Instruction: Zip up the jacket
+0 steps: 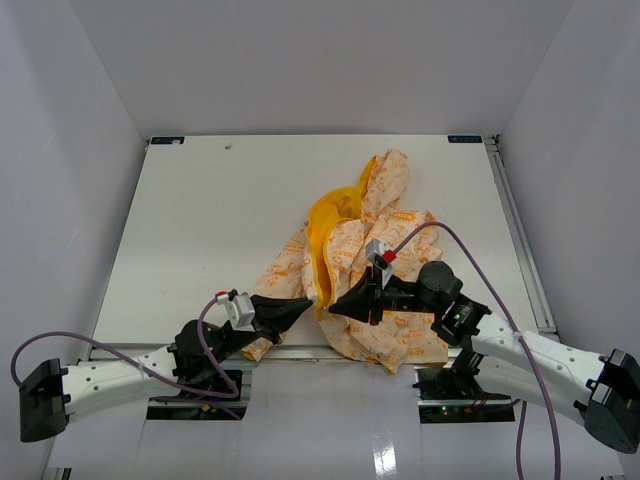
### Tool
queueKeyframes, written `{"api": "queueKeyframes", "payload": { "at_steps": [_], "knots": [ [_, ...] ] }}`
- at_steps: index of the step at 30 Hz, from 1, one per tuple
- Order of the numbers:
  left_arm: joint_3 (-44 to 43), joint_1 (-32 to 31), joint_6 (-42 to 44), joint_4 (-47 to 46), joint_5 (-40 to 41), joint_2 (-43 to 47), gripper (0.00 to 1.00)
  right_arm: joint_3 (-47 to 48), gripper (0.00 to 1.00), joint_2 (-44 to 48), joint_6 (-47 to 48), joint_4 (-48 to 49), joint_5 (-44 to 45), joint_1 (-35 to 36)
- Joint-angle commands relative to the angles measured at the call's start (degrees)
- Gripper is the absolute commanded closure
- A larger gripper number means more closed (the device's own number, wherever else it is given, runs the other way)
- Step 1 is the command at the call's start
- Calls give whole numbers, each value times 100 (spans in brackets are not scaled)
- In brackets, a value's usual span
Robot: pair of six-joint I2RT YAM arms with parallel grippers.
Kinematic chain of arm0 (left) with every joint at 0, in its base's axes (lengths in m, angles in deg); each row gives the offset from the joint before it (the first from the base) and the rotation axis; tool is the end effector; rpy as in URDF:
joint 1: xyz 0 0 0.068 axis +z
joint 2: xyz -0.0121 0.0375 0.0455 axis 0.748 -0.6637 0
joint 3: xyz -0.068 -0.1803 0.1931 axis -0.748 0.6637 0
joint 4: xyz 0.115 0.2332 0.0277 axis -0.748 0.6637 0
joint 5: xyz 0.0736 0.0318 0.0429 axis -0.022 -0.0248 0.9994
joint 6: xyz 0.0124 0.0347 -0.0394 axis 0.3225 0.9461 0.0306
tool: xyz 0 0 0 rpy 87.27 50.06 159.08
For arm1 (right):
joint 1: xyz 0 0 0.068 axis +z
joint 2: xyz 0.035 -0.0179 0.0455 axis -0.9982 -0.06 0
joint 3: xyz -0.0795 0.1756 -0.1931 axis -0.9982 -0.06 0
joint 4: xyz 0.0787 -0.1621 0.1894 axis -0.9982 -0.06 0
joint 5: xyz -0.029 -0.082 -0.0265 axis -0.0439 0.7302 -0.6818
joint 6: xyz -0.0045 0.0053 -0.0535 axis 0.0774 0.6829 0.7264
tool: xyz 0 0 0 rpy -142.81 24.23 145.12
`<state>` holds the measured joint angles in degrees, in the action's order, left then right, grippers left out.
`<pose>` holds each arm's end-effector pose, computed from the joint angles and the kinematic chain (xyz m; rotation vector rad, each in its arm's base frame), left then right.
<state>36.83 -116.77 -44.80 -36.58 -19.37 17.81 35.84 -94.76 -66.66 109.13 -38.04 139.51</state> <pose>0.0532 -0.1285 0.2232 0.6458 1.1316 -1.0576 0.1027 0.1667 0.2699 -0.9211 1.4365 1.4020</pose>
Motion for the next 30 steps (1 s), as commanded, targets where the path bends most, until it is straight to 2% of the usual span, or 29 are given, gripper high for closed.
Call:
{"api": "queueKeyframes", "payload": {
  "at_steps": [1, 30],
  "knots": [
    [411, 7, 83, -250, -153, -70, 100, 121, 92, 13, -93, 382, 39, -30],
    [554, 7, 227, -640, -105, -282, 100, 52, 92, 133, -427, 549, 259, -149]
  ]
}}
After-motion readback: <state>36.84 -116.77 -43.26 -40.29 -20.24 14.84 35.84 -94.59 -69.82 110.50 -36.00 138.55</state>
